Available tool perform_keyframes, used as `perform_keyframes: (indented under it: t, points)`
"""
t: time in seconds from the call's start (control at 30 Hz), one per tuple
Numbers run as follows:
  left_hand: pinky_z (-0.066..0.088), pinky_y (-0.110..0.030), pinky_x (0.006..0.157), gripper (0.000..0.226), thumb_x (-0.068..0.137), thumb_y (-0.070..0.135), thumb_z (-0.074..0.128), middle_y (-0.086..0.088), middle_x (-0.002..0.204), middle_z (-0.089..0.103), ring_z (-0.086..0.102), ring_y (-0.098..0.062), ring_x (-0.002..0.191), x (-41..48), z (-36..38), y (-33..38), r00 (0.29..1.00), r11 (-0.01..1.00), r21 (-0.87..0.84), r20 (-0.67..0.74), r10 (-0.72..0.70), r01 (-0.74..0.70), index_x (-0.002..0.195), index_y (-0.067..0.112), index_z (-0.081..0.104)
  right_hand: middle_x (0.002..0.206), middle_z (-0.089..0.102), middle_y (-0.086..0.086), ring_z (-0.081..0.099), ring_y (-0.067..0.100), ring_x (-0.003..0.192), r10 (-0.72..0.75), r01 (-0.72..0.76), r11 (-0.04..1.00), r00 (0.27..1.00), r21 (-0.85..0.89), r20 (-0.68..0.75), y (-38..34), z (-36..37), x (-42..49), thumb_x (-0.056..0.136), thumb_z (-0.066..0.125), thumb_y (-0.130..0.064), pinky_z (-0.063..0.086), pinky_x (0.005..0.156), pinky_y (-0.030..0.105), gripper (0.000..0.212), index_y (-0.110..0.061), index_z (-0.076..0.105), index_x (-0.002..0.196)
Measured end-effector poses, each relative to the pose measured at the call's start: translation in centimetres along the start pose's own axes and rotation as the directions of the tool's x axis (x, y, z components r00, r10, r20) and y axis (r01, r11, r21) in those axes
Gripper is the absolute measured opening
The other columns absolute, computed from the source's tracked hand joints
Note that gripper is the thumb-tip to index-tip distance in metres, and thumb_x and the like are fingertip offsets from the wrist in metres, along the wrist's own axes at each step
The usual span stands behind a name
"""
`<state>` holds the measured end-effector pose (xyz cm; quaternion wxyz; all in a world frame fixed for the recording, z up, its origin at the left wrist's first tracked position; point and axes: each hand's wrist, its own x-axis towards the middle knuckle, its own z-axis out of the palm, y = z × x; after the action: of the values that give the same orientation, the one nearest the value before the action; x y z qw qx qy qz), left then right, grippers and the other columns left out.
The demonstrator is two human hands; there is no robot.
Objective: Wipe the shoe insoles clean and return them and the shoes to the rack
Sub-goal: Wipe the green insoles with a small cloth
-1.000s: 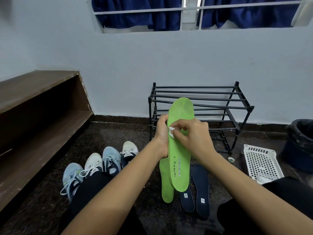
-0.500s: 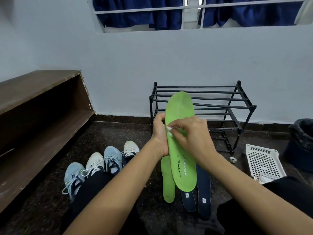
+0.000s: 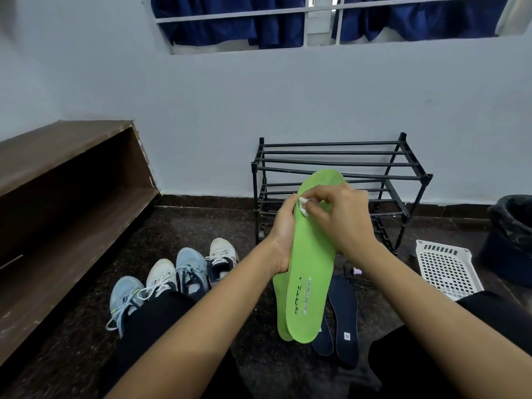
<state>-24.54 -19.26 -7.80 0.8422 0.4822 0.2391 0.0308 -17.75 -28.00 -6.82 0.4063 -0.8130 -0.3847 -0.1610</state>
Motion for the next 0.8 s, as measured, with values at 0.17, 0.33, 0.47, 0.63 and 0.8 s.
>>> perform_keyframes:
  t: [0.17, 0.33, 0.47, 0.63, 0.8]
  points:
    - [0.048, -0.028, 0.058, 0.053, 0.088, 0.050, 0.037, -0.009, 0.064, 0.063, 0.062, -0.024, 0.055, -0.1, -0.6, 0.8, 1.000, 1.000, -0.019, -0.017, 0.001, -0.001, 0.068, 0.012, 0.069, 0.072, 0.066, -0.014, 0.057, 0.020, 0.079, -0.033, 0.032, 0.998, 0.999, 0.060, 0.026, -0.9, 0.4, -0.8, 0.078, 0.070, -0.019, 0.041, 0.082, 0.049, 0.013, -0.031, 0.073, 0.084]
    - [0.042, -0.024, 0.053, 0.040, 0.086, 0.047, 0.040, -0.003, 0.065, 0.055, 0.053, -0.019, 0.056, 0.2, -1.4, 2.3, 0.994, 0.994, -0.084, -0.087, 0.063, -0.071, 0.070, 0.014, 0.058, 0.066, 0.055, -0.024, 0.054, 0.013, 0.072, -0.136, 0.129, 0.985, 0.989, 0.112, 0.057, -2.2, 1.0, -2.2, 0.075, 0.064, -0.027, 0.046, 0.077, 0.048, 0.013, -0.032, 0.074, 0.084]
    - [0.038, -0.023, 0.051, 0.042, 0.087, 0.046, 0.039, -0.003, 0.060, 0.053, 0.049, -0.019, 0.053, 0.6, -1.7, 2.3, 0.988, 0.989, -0.115, -0.134, 0.081, -0.097, 0.065, 0.014, 0.055, 0.063, 0.053, -0.025, 0.054, 0.013, 0.073, -0.158, 0.151, 0.985, 0.984, 0.087, 0.079, -2.3, 1.2, -2.5, 0.075, 0.061, -0.031, 0.043, 0.077, 0.043, 0.014, -0.033, 0.073, 0.082]
    - [0.042, -0.025, 0.054, 0.048, 0.089, 0.046, 0.038, -0.003, 0.058, 0.058, 0.054, -0.020, 0.050, 0.5, -1.1, 1.9, 0.995, 0.998, -0.011, -0.081, 0.054, -0.055, 0.062, 0.016, 0.063, 0.068, 0.064, -0.018, 0.056, 0.015, 0.078, -0.096, 0.094, 0.995, 0.992, 0.028, 0.076, -1.4, 0.7, -1.8, 0.080, 0.068, -0.027, 0.033, 0.079, 0.037, 0.011, -0.037, 0.071, 0.083]
    - [0.042, -0.026, 0.054, 0.050, 0.090, 0.046, 0.035, -0.008, 0.058, 0.057, 0.055, -0.022, 0.050, 0.5, 0.2, 0.1, 1.000, 0.999, 0.037, -0.007, 0.001, -0.001, 0.064, 0.013, 0.062, 0.068, 0.065, -0.014, 0.058, 0.020, 0.080, 0.005, -0.005, 1.000, 1.000, 0.000, 0.019, 0.0, -0.1, -0.6, 0.078, 0.071, -0.023, 0.040, 0.082, 0.045, 0.012, -0.035, 0.071, 0.080]
